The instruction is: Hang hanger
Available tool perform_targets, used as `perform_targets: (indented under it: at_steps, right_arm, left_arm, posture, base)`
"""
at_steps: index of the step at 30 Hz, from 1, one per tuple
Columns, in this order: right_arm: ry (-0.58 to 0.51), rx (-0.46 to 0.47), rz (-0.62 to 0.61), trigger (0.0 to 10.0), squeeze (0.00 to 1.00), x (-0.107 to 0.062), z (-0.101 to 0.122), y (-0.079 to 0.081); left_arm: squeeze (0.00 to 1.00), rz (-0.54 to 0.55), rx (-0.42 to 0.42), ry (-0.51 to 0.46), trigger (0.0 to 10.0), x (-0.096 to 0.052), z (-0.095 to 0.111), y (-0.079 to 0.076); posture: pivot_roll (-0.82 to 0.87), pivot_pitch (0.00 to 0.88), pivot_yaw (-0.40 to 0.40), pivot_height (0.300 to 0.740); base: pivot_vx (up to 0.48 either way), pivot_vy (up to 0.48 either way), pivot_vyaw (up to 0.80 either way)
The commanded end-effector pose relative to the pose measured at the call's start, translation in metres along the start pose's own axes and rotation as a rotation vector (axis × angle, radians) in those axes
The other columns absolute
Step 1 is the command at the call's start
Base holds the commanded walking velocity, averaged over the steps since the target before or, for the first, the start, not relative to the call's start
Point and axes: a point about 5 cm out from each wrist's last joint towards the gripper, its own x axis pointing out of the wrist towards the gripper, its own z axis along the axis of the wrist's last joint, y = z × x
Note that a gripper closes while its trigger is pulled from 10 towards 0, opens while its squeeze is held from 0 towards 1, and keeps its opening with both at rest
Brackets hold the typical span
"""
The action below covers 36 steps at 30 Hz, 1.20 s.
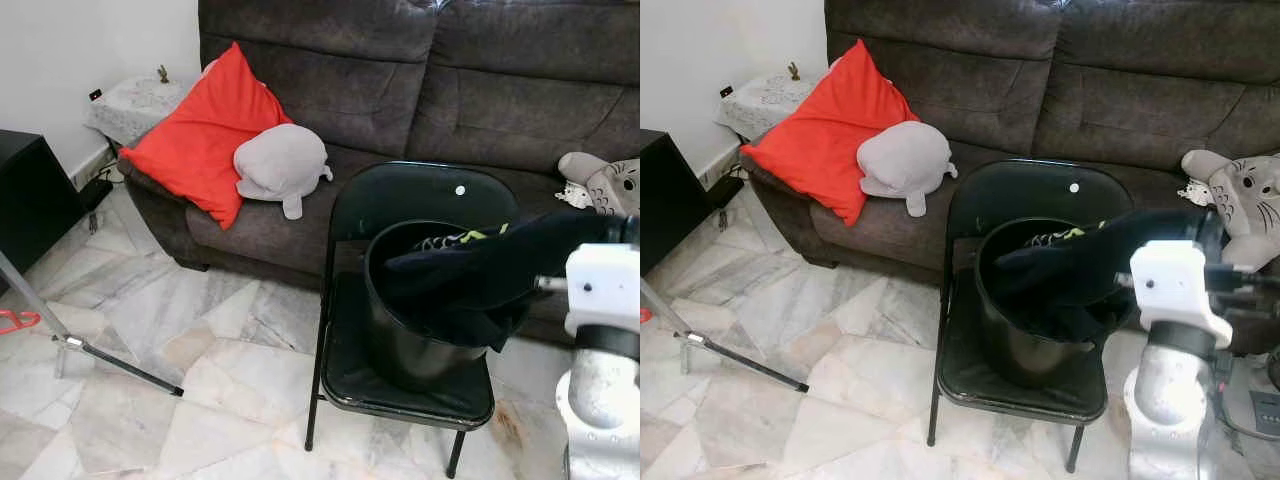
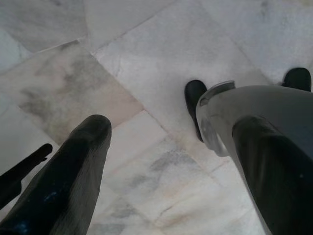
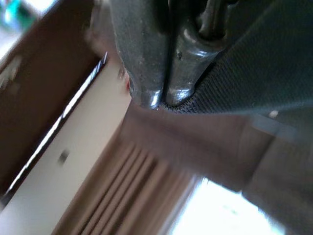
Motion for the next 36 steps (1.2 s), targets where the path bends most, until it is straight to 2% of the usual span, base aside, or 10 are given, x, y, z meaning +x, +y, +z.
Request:
perform_targets:
  at_steps: [1, 6, 9, 12, 14, 18, 20, 22, 29, 36]
  right_arm:
    - [0.173, 0.014, 0.021, 0.0, 0.0, -0.006, -0.029, 0.002]
    - [0.318, 0.0, 0.164, 0.0, 0.0, -0.021, -0.056, 0.021]
    - [0.319, 0.012, 0.194, 0.0, 0.0, -0.025, -0.056, 0.027]
    - [0.277, 0.007, 0.204, 0.0, 0.0, -0.023, -0.05, 0.029]
    - [0.014, -0.018, 0.297, 0.0, 0.0, -0.013, -0.014, 0.042]
    - [-0.033, -0.047, 0.538, 0.0, 0.0, -0.019, -0.012, 0.067]
    - [-0.032, -0.183, 0.726, 0.0, 0.0, -0.03, -0.024, 0.084]
    - [-0.009, -0.183, 0.762, 0.0, 0.0, -0.033, -0.03, 0.087]
    - [-0.001, -0.221, 0.718, 0.0, 0.0, -0.024, -0.035, 0.081]
    - [-0.049, -0.114, 0.559, 0.7, 0.0, -0.018, -0.021, 0.067]
  left_arm:
    - [0.0, -0.009, 0.011, 0.056, 10.0, -0.003, -0.014, -0.007]
    - [0.0, -0.015, 0.013, 0.059, 10.0, -0.002, -0.014, -0.012]
    - [0.0, 0.0, 0.012, 0.065, 10.0, -0.004, -0.015, 0.003]
    - [0.0, 0.005, 0.012, 0.066, 10.0, -0.004, -0.015, 0.008]
    - [0.0, 0.013, 0.015, 0.069, 10.0, -0.005, -0.016, 0.015]
    - [0.0, 0.015, 0.016, 0.071, 10.0, -0.005, -0.016, 0.016]
    - [0.0, 0.003, 0.017, 0.073, 10.0, -0.005, -0.018, 0.006]
    - [0.0, -0.003, 0.016, 0.072, 10.0, -0.004, -0.018, 0.0]
    - [0.0, -0.053, 0.023, 0.067, 10.0, -0.002, -0.015, -0.052]
    - [0.0, -0.068, 0.03, 0.054, 10.0, 0.0, -0.006, -0.07]
  posture:
    - [-0.1, 0.125, 0.008, 0.74]
    - [-0.1, 0.125, 0.009, 0.74]
    - [-0.1, 0.123, 0.009, 0.74]
    - [-0.1, 0.123, 0.01, 0.74]
    - [-0.1, 0.121, 0.011, 0.74]
    - [-0.1, 0.119, 0.01, 0.74]
    - [-0.1, 0.117, 0.005, 0.74]
    - [-0.09, 0.115, 0.003, 0.74]
    - [-0.1, 0.112, 0.004, 0.74]
    - [-0.1, 0.11, 0.005, 0.74]
  base:
    - [0.0, 0.0, 0.0]
    - [0.0, 0.0, 0.0]
    - [0.0, 0.0, 0.0]
    - [0.0, 0.0, 0.0]
    - [0.0, 0.0, 0.0]
    - [0.0, 0.0, 0.0]
    - [0.0, 0.0, 0.0]
    - [0.0, 0.0, 0.0]
    - [0.0, 0.0, 0.0]
    - [0.0, 0.0, 0.0]
